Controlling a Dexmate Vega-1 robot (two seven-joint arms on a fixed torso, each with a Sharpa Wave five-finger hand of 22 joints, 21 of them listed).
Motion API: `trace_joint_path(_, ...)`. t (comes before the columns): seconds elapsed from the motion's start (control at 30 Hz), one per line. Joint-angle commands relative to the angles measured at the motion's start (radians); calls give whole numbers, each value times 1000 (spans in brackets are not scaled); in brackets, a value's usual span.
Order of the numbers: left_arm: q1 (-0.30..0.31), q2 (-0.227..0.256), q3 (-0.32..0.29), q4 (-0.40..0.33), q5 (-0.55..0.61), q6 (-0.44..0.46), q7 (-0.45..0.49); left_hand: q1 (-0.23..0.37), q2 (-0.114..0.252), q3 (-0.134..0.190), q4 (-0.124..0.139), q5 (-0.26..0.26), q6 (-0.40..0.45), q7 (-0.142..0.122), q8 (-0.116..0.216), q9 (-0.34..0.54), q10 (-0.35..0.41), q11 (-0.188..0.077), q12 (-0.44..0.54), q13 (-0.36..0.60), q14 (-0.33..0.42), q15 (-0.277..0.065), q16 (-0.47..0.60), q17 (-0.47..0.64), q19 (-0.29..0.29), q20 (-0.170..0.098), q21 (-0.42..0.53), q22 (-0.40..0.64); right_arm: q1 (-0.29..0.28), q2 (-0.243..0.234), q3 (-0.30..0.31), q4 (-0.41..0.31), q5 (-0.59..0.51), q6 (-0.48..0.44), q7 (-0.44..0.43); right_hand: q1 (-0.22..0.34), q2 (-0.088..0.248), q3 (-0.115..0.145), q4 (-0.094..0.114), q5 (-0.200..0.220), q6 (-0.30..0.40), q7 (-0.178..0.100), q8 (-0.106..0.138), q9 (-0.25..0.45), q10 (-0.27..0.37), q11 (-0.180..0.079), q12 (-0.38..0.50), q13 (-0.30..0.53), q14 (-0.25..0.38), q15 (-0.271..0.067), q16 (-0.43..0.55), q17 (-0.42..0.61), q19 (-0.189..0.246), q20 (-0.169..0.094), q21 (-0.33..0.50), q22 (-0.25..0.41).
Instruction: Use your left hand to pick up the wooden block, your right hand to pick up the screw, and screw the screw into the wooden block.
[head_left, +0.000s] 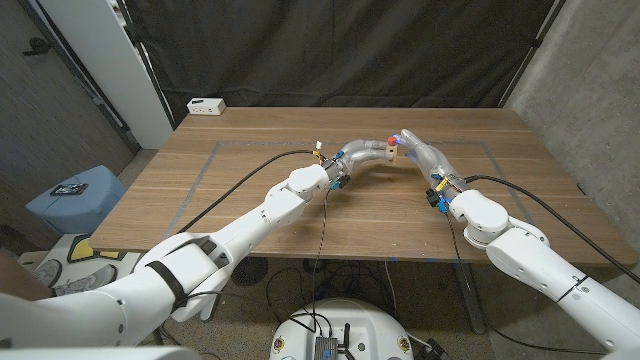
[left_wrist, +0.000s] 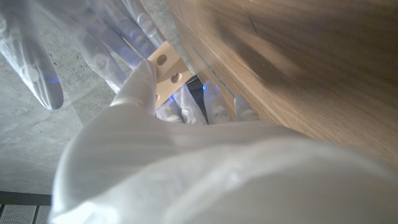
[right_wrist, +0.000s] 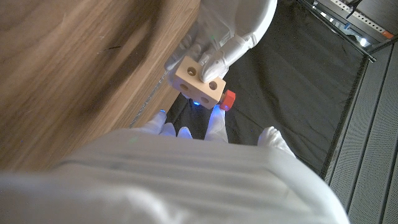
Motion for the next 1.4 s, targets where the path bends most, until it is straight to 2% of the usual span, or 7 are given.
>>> trace_joint_path(0.03, -7, -5, 0, 14, -3, -4, -6, -17, 29, 83, 79, 9, 40, 30, 9, 1, 8, 0, 14, 28, 10, -27, 7, 2, 7, -1, 3, 2, -12, -7, 9, -17, 6, -15, -13, -5, 3, 10, 0, 7, 4, -8, 6, 0, -2, -4, 7, 2, -49, 4, 3, 1, -5, 2, 3, 2)
trace_joint_path(0.5, -11, -10, 0, 27, -6, -7, -13, -16, 30, 83, 79, 9, 40, 30, 9, 1, 8, 2, 14, 28, 10, -28, 7, 3, 7, 0, 3, 2, -28, -17, 15, -40, 1, -24, -23, -5, 3, 12, -1, 7, 7, -10, 7, 0, 1, -7, 8, 2, -47, 3, 4, 1, -4, 2, 4, 2)
trace_joint_path(1.4, -15, -15, 2, 36, -7, -2, -20, -18, 29, 83, 80, 9, 42, 32, 9, 1, 9, 2, 15, 28, 10, -26, 7, 3, 10, -1, 4, 2, -58, -71, 31, -103, -7, -72, -16, -7, 4, 17, -3, 8, 14, -12, 8, 0, 3, -12, 9, 2, -47, 3, 4, 0, -4, -2, 4, 2)
